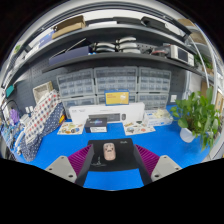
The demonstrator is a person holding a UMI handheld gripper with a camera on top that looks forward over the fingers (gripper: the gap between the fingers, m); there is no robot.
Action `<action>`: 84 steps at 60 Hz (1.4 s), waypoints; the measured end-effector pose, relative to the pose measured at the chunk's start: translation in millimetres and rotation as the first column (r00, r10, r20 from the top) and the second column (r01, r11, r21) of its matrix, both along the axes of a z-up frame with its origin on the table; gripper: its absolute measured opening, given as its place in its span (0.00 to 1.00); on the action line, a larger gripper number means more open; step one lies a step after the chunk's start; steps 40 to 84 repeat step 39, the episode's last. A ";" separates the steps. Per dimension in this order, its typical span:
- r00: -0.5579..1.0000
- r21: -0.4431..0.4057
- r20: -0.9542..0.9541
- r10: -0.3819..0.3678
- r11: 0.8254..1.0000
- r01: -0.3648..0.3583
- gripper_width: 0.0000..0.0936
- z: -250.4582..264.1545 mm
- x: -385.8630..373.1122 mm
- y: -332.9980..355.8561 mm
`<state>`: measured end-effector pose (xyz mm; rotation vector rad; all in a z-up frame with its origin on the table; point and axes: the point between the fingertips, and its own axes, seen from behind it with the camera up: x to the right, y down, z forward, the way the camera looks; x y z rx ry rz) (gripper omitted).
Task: Arrange mouse
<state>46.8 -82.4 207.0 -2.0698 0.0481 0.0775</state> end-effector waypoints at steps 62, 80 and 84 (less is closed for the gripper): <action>1.000 0.044 0.001 -0.016 0.999 0.016 0.87 23.2 24.5 -151.4; 1.000 0.044 0.001 -0.016 0.999 0.016 0.87 23.2 24.5 -151.4; 1.000 0.044 0.001 -0.016 0.999 0.016 0.87 23.2 24.5 -151.4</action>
